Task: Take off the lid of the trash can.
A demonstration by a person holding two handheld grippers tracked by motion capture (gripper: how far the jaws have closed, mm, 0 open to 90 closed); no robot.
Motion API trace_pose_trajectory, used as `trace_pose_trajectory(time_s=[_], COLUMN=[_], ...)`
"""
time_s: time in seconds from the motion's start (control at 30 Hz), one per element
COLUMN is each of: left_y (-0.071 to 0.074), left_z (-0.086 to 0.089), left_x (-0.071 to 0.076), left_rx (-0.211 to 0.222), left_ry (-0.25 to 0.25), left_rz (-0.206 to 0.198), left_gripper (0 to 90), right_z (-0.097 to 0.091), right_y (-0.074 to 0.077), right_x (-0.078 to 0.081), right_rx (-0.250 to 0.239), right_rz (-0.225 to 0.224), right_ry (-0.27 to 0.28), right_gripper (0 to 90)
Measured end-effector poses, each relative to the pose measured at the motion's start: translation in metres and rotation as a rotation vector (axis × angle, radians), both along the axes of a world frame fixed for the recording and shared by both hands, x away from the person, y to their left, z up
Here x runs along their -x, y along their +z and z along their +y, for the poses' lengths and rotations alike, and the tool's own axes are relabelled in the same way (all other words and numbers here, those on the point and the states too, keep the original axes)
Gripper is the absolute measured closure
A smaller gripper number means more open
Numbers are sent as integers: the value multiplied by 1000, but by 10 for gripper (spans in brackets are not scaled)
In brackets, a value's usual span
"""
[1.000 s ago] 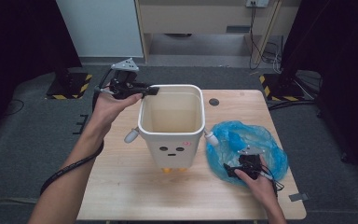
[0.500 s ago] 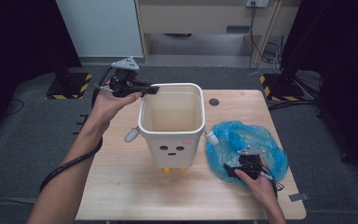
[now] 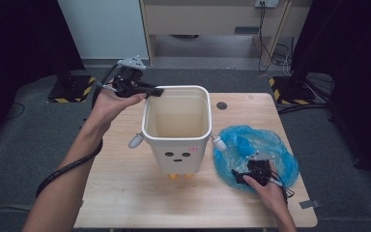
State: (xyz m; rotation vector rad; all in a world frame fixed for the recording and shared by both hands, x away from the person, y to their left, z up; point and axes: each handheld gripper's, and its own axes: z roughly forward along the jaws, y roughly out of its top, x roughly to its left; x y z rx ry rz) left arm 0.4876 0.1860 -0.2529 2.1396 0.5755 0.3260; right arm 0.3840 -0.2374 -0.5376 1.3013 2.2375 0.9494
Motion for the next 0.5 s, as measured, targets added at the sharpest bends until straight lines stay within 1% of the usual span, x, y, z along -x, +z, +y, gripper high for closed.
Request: trace_pose_trajectory(time_s=[0.03,0.13,0.4,0.5], left_y=[1,4,9,11], left_z=[-1,-1,-2,-3], left_x=[0,0,0,0], left_rx=[-11,-14,-16,-26], left_ry=[-3,1,2,1], left_rz=[-1,6,-1,2], left_gripper=[780,780,780,780], right_z=[0,0,0,0], right_y=[0,0,0,0], right_x=[0,0,0,0], right_rx=[0,1,0,0], right_rz=[1,-3,-1,-1], right_ry=[0,1,1,1], right_gripper=[52,52,52,52])
